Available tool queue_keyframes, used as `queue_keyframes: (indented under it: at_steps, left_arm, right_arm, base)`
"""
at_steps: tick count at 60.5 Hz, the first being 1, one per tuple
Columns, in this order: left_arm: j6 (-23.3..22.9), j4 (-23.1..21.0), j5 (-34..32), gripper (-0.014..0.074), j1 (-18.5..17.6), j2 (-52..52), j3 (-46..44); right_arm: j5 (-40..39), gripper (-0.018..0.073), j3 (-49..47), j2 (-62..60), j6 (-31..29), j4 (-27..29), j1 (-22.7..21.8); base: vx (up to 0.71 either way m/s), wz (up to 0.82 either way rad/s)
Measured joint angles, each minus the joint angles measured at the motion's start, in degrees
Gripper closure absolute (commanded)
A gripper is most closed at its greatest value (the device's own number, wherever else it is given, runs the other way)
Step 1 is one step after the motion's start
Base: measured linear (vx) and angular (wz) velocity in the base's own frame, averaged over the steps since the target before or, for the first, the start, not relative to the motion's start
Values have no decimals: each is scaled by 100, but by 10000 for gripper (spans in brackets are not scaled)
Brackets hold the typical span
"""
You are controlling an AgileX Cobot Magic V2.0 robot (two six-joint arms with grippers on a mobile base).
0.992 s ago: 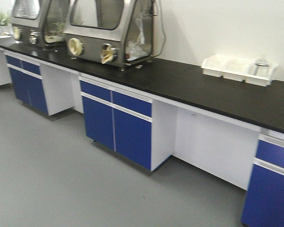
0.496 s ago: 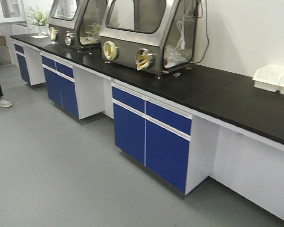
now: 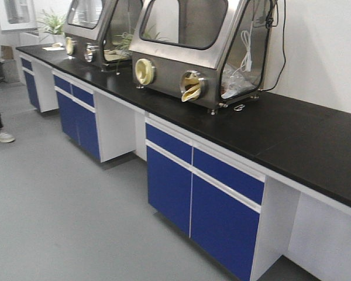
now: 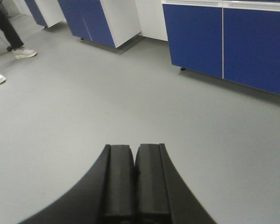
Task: Grab beaker from right and move to left
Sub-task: 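Drive the base along the benches to the white bins, holding the beaker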
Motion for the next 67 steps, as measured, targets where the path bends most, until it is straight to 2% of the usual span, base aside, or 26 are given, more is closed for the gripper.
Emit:
queue_keyframes:
  at_steps: [67]
  left_arm:
    - [0,0,0,603,0,0,0]
  right_arm:
    - [0,563,0,0,0,0,0]
  base:
    - [44,-48]
